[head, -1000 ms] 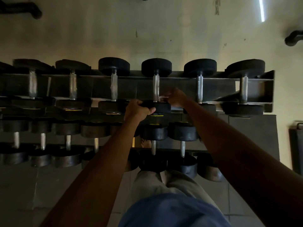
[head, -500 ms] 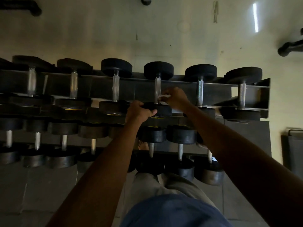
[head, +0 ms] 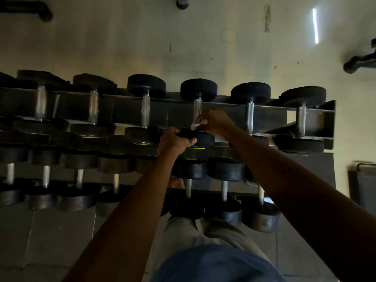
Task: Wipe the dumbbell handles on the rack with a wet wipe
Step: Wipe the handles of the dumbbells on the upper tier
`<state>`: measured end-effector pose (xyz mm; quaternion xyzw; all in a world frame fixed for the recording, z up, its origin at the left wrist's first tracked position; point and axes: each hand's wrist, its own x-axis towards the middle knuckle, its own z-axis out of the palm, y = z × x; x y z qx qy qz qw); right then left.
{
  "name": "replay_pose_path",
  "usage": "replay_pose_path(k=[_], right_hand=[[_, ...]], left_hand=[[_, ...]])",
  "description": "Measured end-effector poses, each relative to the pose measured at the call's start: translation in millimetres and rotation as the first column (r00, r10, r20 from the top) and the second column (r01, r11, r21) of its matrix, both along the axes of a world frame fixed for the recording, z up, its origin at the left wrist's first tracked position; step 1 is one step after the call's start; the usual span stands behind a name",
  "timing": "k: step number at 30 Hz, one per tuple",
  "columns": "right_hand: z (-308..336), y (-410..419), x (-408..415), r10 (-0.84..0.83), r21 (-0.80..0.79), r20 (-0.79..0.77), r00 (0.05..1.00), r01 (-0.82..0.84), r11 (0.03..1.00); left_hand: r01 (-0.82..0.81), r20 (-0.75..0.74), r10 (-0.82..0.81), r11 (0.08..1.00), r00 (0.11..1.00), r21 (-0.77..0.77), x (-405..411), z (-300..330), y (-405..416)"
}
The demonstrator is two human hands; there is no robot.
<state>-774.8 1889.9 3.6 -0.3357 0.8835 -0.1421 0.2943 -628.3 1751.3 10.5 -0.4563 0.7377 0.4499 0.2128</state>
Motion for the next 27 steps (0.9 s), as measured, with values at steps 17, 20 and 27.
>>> replay_pose_path(k=[17,20,27], right_hand=[[-24,-21,-20,-0.538,-0.314,-0.088,0.839,0.489,0.814],[-27,-26,-15,-0.534,-0.325,-0.126,0.836,0.474,0.818],[-18,-43,-7,-0.372,-0.189,-0.307,0.876,0.327,0.926]], left_hand=[[-0.041,-0.015,0.041,0.999,0.999,0.018,0,-3,-3],[-0.043,0.008,0.043,0.999,0.999,0.018,0,-2,-2],[-0.016,0.004,0.016,1.0,1.0,0.005,2,1,-4]])
